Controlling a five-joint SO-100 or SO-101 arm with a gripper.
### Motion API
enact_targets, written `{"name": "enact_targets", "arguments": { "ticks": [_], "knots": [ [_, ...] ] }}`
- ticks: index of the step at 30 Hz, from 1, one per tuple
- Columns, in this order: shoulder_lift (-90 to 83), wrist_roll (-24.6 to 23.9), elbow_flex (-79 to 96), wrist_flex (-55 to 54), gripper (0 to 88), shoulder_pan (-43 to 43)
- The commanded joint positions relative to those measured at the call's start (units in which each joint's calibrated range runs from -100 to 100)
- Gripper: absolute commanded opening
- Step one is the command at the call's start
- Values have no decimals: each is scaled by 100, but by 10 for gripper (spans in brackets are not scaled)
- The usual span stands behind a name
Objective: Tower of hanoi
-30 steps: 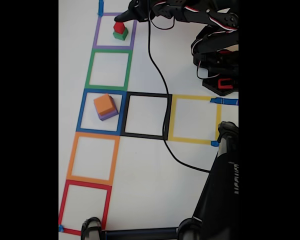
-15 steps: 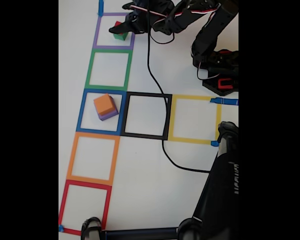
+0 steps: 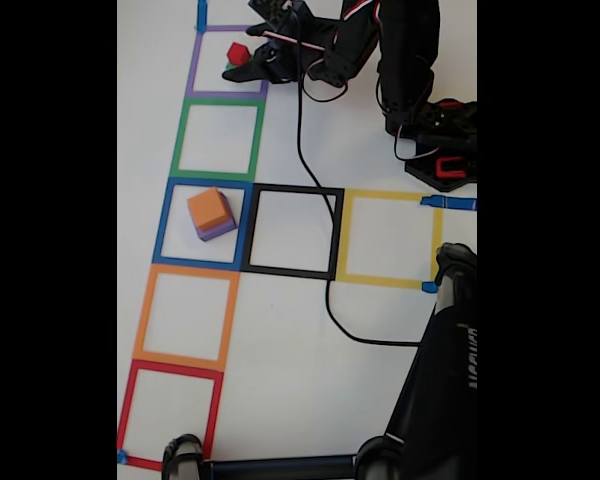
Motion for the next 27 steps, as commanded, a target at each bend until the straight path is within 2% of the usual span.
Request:
{"name": "enact_targets", "arguments": {
  "ticks": [1,27],
  "knots": [
    [71,0,-257,-164,257,-102],
    [459,0,-348,-301,140,-265]
  ]
}}
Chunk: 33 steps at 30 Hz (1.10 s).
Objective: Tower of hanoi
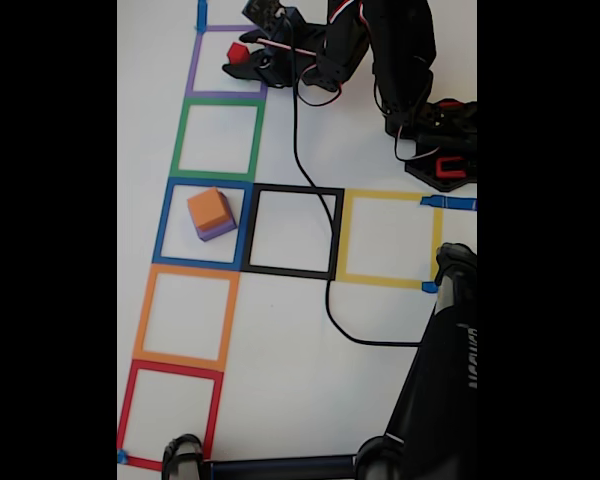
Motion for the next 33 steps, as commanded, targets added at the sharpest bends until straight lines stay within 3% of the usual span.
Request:
{"name": "enact_targets", "arguments": {
  "ticks": [1,27,33],
  "knots": [
    [-115,0,7,-100,137,-64],
    [-236,0,134,-59,40,-208],
    [-1351,0,79,1139,39,-371]
  ]
}}
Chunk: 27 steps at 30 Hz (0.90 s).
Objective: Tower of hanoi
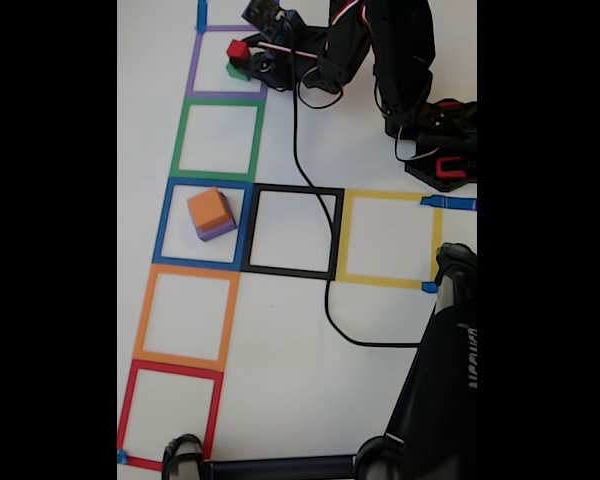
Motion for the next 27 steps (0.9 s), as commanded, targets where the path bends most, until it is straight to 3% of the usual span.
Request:
{"name": "enact_targets", "arguments": {
  "ticks": [1,7,14,22,27],
  "knots": [
    [-1186,36,-71,1060,39,-154],
    [-3027,36,-417,3675,36,-298],
    [-5054,36,-1717,7845,36,-422],
    [-5377,36,-5417,12331,36,-1372],
    [-4819,36,-8208,14428,35,-2148]
  ]
}}
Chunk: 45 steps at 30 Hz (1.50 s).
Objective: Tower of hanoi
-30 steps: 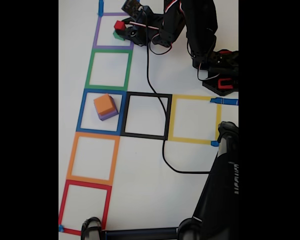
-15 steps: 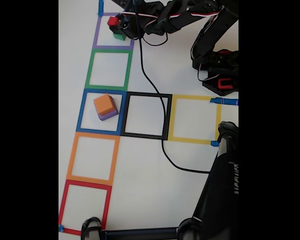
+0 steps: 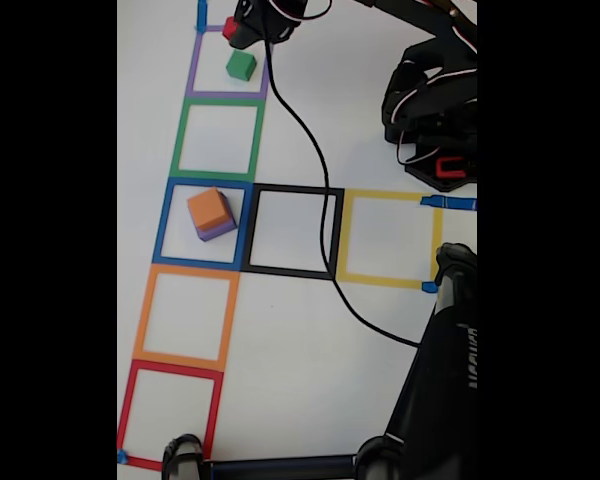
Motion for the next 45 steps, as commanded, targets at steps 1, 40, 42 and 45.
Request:
{"name": "enact_targets", "arguments": {
  "ticks": [1,40,42,45],
  "knots": [
    [377,0,-2695,1717,35,-642],
    [1693,0,7032,-10178,38,-1399],
    [2266,0,7132,-10874,38,-1409],
    [3251,0,7068,-11821,39,-1361]
  ]
}}
